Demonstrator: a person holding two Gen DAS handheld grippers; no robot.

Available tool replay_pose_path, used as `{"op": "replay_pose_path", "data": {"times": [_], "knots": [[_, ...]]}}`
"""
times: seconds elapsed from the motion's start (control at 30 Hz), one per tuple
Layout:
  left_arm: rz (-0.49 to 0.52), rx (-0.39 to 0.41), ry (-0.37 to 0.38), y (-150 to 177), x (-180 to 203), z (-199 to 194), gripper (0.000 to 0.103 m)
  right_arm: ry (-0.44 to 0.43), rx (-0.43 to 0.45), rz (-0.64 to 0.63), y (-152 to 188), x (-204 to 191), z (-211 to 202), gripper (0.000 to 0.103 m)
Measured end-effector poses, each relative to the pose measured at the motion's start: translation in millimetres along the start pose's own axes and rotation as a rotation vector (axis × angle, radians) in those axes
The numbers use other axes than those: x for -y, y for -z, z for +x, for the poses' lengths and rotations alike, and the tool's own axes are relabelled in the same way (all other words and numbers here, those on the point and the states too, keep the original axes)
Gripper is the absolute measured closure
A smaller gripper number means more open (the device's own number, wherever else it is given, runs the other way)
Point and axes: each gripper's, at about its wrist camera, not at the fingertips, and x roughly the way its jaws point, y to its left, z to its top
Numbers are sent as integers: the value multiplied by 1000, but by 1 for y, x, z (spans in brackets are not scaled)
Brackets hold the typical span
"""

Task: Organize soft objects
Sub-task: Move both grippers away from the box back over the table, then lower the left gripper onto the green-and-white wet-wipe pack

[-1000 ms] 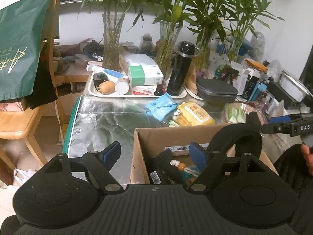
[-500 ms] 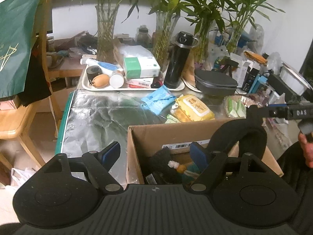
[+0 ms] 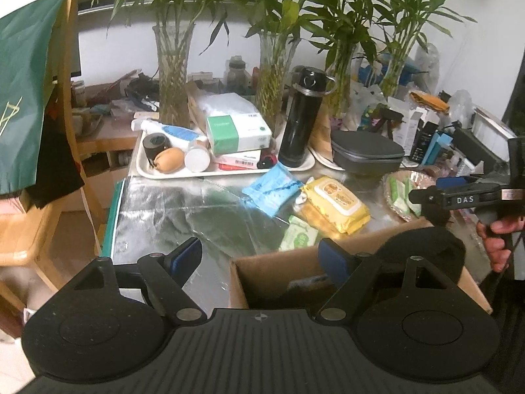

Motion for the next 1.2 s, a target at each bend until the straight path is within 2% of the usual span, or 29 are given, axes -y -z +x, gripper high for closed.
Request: {"op": "replay_pose_path", "data": {"times": [0.17,0.37,0.63,0.83,1.0,1.2], "knots": [[8,9,2,-7,-6,12,25,-3,-18,22,-2,7,20,0],[0,19,12,-14,-12,24,25,-13,-12,-10,-8,9,37,0],[29,-20,21,-26,-8,42,25,-21,-31,-55,-15,10,62,0],[12,-110,44,-43,-7,62,25,-18,-67,-81,-17,9,81,0],[16,-283,72,-65,-2,94,25,23,-97,-59,-19,16,91,0],[117,-406,35,-88,24,139,25,45,-136,-44,-17,19,96,0]]}}
